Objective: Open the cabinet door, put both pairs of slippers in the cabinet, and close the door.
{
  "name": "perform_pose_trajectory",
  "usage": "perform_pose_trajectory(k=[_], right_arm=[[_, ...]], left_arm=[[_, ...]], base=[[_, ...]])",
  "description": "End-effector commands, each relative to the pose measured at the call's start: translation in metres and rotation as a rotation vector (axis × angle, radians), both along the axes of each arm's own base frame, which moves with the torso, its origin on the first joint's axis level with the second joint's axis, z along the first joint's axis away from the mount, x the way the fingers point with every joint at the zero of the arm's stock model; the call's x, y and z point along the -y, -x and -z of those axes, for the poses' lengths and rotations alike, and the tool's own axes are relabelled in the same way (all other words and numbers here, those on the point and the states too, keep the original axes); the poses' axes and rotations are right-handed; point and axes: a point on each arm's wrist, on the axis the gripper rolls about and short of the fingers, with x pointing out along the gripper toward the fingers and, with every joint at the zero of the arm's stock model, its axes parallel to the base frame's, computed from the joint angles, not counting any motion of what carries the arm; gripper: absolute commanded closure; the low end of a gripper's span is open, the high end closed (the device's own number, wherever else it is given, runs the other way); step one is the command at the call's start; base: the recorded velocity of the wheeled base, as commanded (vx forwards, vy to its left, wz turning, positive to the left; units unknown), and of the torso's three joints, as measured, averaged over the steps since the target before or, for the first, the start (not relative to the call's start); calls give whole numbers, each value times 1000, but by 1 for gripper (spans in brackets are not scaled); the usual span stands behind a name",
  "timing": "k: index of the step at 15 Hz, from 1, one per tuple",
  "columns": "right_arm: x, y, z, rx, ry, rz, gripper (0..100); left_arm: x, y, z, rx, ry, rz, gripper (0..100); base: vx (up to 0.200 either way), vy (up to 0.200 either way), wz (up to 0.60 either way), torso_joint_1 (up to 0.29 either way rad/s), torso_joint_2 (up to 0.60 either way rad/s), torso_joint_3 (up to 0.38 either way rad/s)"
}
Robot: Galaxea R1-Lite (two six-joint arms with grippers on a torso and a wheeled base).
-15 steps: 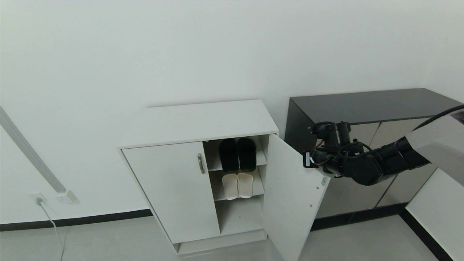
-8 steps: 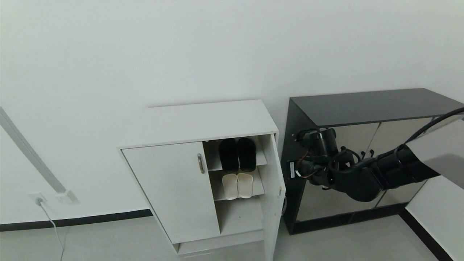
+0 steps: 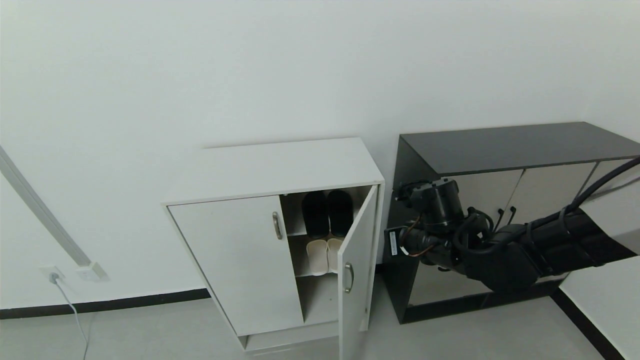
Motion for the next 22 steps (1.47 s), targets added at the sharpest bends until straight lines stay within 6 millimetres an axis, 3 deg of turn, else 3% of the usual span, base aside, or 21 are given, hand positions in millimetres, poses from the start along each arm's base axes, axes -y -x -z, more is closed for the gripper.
perform_pose_trajectory(k=[1, 5, 12, 16, 22], right_arm=[[-1, 5, 0, -4, 3, -11, 100], [-2, 7, 2, 13, -4, -39, 100], [1, 7, 0, 53, -15, -35, 100], [9, 18, 11, 20, 25, -39, 100], [25, 31, 36, -13, 59, -39, 100]], left_arm=[[0, 0, 0, -1, 0, -1, 100], [0, 0, 0, -1, 0, -1, 100], [0, 0, 0, 0, 0, -1, 100], [0, 0, 0, -1, -1, -1, 100], [0, 0, 0, -1, -1, 1, 100]], base=[[0, 0, 600, 2, -2, -2], [0, 0, 600, 4, 2, 4], [0, 0, 0, 0, 0, 0], [0, 0, 0, 0, 0, 0], [200, 0, 0, 2, -1, 4]])
